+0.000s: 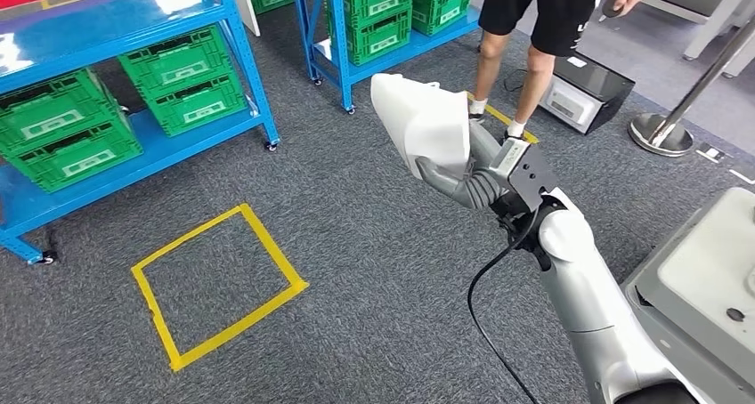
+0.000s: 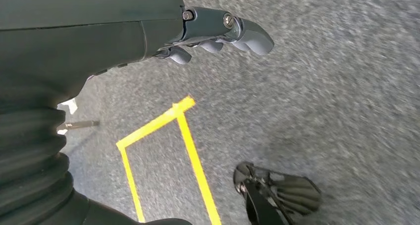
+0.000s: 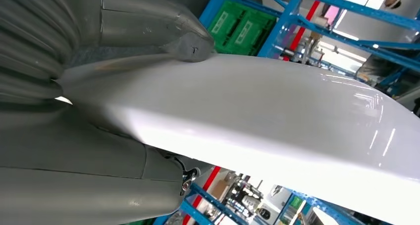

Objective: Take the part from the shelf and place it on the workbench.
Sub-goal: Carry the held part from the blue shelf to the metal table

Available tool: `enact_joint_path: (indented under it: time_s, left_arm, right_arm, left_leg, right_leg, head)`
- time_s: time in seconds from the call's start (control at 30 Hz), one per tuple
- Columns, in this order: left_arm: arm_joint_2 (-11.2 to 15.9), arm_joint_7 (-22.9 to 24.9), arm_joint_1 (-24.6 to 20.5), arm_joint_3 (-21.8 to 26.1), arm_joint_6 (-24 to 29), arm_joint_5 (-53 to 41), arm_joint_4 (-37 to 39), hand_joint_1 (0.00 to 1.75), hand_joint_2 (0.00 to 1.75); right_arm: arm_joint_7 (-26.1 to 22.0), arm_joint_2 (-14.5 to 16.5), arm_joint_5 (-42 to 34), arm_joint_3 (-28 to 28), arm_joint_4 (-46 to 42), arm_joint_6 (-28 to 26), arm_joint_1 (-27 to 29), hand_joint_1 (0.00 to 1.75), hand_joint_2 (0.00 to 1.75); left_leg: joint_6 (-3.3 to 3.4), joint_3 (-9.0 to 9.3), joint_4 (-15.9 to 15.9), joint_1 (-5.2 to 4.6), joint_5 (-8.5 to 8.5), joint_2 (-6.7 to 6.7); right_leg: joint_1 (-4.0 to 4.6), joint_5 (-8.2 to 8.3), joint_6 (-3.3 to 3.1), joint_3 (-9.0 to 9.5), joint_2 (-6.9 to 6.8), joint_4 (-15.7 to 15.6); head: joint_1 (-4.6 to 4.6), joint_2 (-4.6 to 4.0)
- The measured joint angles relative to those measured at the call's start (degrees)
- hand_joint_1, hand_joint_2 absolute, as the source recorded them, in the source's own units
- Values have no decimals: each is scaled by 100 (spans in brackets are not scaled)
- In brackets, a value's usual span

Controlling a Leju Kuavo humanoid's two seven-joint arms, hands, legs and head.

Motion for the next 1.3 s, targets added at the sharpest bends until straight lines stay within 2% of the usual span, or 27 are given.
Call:
enact_joint_path:
  time_s: [0.03, 0.1, 0.17, 0.23, 0.27, 0.33, 0.37, 0.4, 0.43, 0.47, 0.5, 0.53, 0.6, 0.67, 0.73, 0.77, 0.83, 0.9, 0.93, 0.97, 1.0, 1.03, 1.07, 1.13, 1.2, 1.27, 1.3]
  left_arm:
    - [-7, 27, -12, 7, -1, -22, 2, 0, 175]
    - [-24, 134, -13, 7, -2, -111, 7, 0, 175]
    - [-40, 243, 8, 2, -18, -245, 13, 0, 175]
    - [-49, 282, 33, -18, -46, -387, 15, 0, 175]
    - [-43, 276, 43, -36, -57, -444, 13, 0, 175]
    - [0, 253, 66, -82, -32, -513, 7, 0, 175]
    - [45, 246, 82, -98, 3, -535, 2, 0, 175]
    - [96, 235, 99, -108, 48, -538, -1, 0, 175]
    - [160, 207, 110, -110, 91, -513, -6, 0, 175]
    - [220, 154, 112, -109, 118, -447, -10, 0, 175]
    - [284, 82, 101, -103, 124, -354, -16, 0, 175]
    - [338, 4, 83, -95, 107, -257, -23, 0, 175]
    - [433, -118, 31, -80, 27, -152, -39, 0, 175]
    - [492, -170, -15, -78, -78, -191, -50, 0, 175]
    - [506, -183, -67, -81, -159, -271, -51, 0, 175]
    - [498, -188, -101, -85, -188, -301, -51, 0, 175]
    - [463, -217, -158, -96, -225, -355, -46, 0, 175]
    - [441, -277, -183, -111, -257, -430, -42, 0, 175]
    - [438, -315, -187, -122, -273, -468, -41, 0, 175]
    - [434, -360, -193, -136, -294, -496, -41, 0, 175]
    - [427, -408, -205, -150, -315, -512, -41, 0, 175]
    - [418, -455, -224, -167, -330, -521, -41, 0, 175]
    - [410, -495, -246, -182, -340, -526, -41, 0, 175]
    - [403, -550, -281, -210, -344, -526, -41, 0, 175]
    - [399, -583, -304, -231, -335, -509, -41, 0, 175]
    - [396, -593, -318, -242, -312, -467, -42, 0, 175]
    - [397, -593, -316, -242, -301, -441, -43, 0, 175]
  right_arm:
    - [23, -13, 1, 28, 16, -50, -22, 175, 175]
    - [93, -50, 4, 43, -3, -160, -9, 175, 175]
    - [127, -126, -3, 12, -104, -271, 150, 175, 175]
    - [61, -244, -43, -95, -283, -359, 497, 175, 175]
    - [-13, -302, -74, -180, -374, -387, 708, 175, 175]
    - [-228, -387, -125, -372, -492, -394, 1063, 175, 175]
    - [-357, -399, -125, -449, -519, -370, 1196, 175, 175]
    - [-478, -396, -103, -497, -525, -339, 1294, 175, 175]
    - [-583, -377, -68, -521, -519, -313, 1372, 175, 175]
    - [-662, -347, -26, -529, -502, -301, 1431, 175, 175]
    - [-722, -314, 7, -531, -479, -308, 1466, 175, 175]
    - [-773, -282, 26, -533, -451, -327, 1481, 175, 175]
    - [-863, -238, 12, -553, -389, -378, 1476, 175, 175]
    - [-933, -215, -45, -595, -329, -405, 1469, 175, 175]
    - [-981, -202, -91, -641, -281, -397, 1482, 175, 175]
    - [-1003, -194, -98, -659, -267, -388, 1497, 175, 175]
    - [-1051, -161, -88, -680, -250, -376, 1516, 175, 175]
    - [-1101, -93, -77, -685, -226, -377, 1529, 175, 175]
    - [-1121, -58, -76, -686, -210, -379, 1543, 175, 175]
    - [-1135, -27, -78, -686, -192, -380, 1564, 175, 175]
    - [-1145, -2, -79, -686, -174, -380, 1587, 175, 175]
    - [-1151, 19, -78, -686, -158, -378, 1609, 175, 175]
    - [-1154, 41, -74, -686, -144, -375, 1626, 175, 175]
    - [-1148, 97, -50, -686, -127, -364, 1640, 175, 175]
    - [-1120, 156, 2, -685, -118, -335, 1635, 175, 175]
    - [-1068, 198, 66, -682, -94, -280, 1600, 175, 175]
    - [-1040, 214, 92, -678, -72, -252, 1548, 175, 175]
  left_leg:
    - [8, 119, -283, 4, 200, -35]
    - [26, 447, -1009, 29, 525, -306]
    - [56, 610, -1343, 39, 598, -504]
    - [118, 626, -1366, 34, 604, -420]
    - [158, 633, -1389, 42, 619, -363]
    - [229, 645, -1439, 71, 641, -212]
    - [251, 646, -1449, 65, 639, -120]
    - [262, 644, -1450, 59, 631, -21]
    - [263, 642, -1449, 53, 624, 81]
    - [259, 641, -1447, 51, 616, 184]
    - [249, 641, -1445, 52, 608, 282]
    - [233, 644, -1439, 55, 598, 371]
    - [182, 659, -1415, 45, 566, 519]
    - [106, 691, -1400, 22, 520, 627]
    - [31, 749, -1430, 15, 491, 748]
    - [-7, 769, -1428, 25, 474, 729]
    - [-56, 690, -1201, 49, 308, 453]
    - [-62, 379, -524, 52, -53, 114]
    - [-56, 189, -142, 46, -205, 48]
    - [-49, 39, 122, 40, -262, 20]
    - [-40, -24, 178, 37, -200, 9]
    - [-29, 19, -3, 37, -18, -6]
    - [-18, 145, -360, 43, 231, -61]
    - [4, 410, -1060, 65, 553, -321]
    - [33, 518, -1309, 64, 587, -468]
    - [94, 551, -1347, 52, 611, -354]
    - [135, 565, -1373, 52, 630, -290]
  right_leg:
    - [-2, -9, 13, -3, 70, 26]
    - [-5, -32, 57, -26, 194, 83]
    - [-8, -28, 130, -71, 311, 105]
    - [-15, 2, 215, -98, 424, 76]
    - [-11, -7, 246, -108, 390, 87]
    - [0, -198, 296, -266, 107, 392]
    - [-2, -378, 318, -434, -86, 730]
    - [-11, -570, 344, -639, -208, 1131]
    - [-28, -710, 366, -820, -266, 1491]
    - [-47, -757, 382, -919, -296, 1693]
    - [-66, -696, 392, -896, -321, 1668]
    - [-83, -549, 399, -745, -367, 1407]
    - [-90, -240, 391, -268, -624, 594]
    - [-65, -138, 338, -27, -800, 155]
    - [-42, -144, 262, -43, -699, 127]
    - [-50, -135, 220, -43, -631, 112]
    - [-80, -99, 138, -28, -502, 80]
    - [-89, -87, 84, -20, -360, 69]
    - [-81, -90, 72, -19, -276, 71]
    - [-74, -94, 66, -17, -186, 75]
    - [-71, -98, 65, -13, -98, 80]
    - [-70, -104, 68, -7, -13, 90]
    - [-72, -113, 78, -1, 68, 104]
    - [-73, -135, 121, -20, 219, 148]
    - [-87, -126, 196, -67, 364, 164]
    - [-109, -90, 280, -97, 456, 137]
    - [-105, -106, 311, -121, 356, 168]
  head:
    - [0, 0]
    - [1, 0]
    - [2, 0]
    - [3, 0]
    - [5, 0]
    - [46, 0]
    - [68, 0]
    - [86, 0]
    - [90, 0]
    - [90, 0]
    - [90, 0]
    - [90, 0]
    - [90, 0]
    - [81, 0]
    - [71, 0]
    - [68, 0]
    - [59, 0]
    - [50, 0]
    - [49, 0]
    - [48, 0]
    - [48, 0]
    - [48, 0]
    - [48, 0]
    - [49, 0]
    - [47, 0]
    - [45, 0]
    - [49, 0]
